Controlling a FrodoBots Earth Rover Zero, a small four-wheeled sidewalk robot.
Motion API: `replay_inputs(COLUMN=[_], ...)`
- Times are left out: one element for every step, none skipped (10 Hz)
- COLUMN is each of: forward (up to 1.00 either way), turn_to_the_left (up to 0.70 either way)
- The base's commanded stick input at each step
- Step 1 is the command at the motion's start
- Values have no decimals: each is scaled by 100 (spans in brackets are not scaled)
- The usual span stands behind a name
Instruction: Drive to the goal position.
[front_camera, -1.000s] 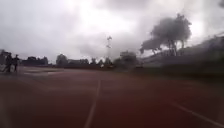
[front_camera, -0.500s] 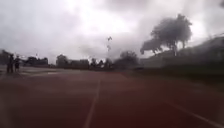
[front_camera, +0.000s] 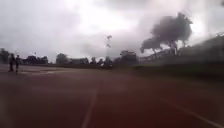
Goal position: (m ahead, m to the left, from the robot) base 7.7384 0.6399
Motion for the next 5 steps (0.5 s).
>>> replay_inputs(forward=[50, 50, 50, 50, 50], turn_to_the_left=[-50, -50, -50, -50, -50])
